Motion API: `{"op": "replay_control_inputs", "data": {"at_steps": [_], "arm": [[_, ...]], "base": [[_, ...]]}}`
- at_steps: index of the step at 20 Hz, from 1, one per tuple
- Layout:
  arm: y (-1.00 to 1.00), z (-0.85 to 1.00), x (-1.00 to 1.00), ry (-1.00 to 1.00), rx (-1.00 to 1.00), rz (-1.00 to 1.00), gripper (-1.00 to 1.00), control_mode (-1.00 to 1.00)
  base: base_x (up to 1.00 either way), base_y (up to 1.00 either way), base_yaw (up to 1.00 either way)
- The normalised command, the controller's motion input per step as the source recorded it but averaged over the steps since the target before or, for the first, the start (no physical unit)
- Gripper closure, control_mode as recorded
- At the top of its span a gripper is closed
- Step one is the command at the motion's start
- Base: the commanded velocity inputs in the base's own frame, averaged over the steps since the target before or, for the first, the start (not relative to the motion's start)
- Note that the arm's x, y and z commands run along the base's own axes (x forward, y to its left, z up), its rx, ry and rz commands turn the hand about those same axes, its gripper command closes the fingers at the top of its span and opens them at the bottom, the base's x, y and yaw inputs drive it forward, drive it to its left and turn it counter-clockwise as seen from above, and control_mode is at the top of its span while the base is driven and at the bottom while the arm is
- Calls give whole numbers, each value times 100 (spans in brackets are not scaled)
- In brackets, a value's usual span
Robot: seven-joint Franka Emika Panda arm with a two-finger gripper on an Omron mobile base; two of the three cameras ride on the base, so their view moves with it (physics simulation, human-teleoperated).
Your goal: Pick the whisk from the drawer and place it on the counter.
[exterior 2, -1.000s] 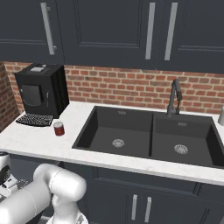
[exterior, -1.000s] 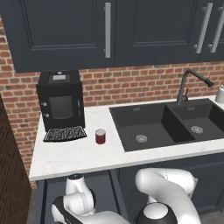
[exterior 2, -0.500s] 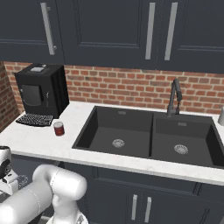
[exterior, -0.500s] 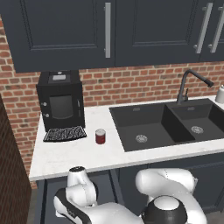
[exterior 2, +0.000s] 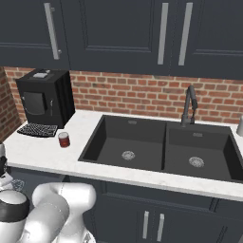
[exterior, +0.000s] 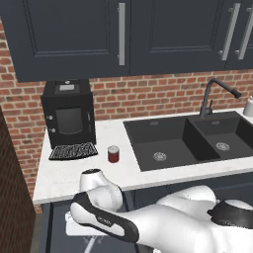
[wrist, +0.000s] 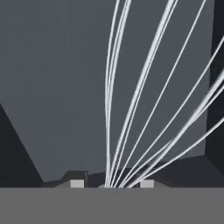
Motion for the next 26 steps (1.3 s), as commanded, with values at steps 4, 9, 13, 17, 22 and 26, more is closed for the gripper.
{"op": "replay_control_inputs", "data": {"at_steps": [4,9,13,17,22,26], "arm": [[-34,100,10,0,0,0,100,-100],[-23,97,44,0,0,0,100,-100],[-16,86,51,-1,0,0,100,-100],[-26,62,64,-4,0,0,100,-100],[-35,29,66,-7,-2,0,100,-100],[-21,5,81,-1,-5,0,100,-100]], "base": [[0,0,0],[0,0,0],[0,0,0],[0,0,0],[0,0,0],[0,0,0]]}}
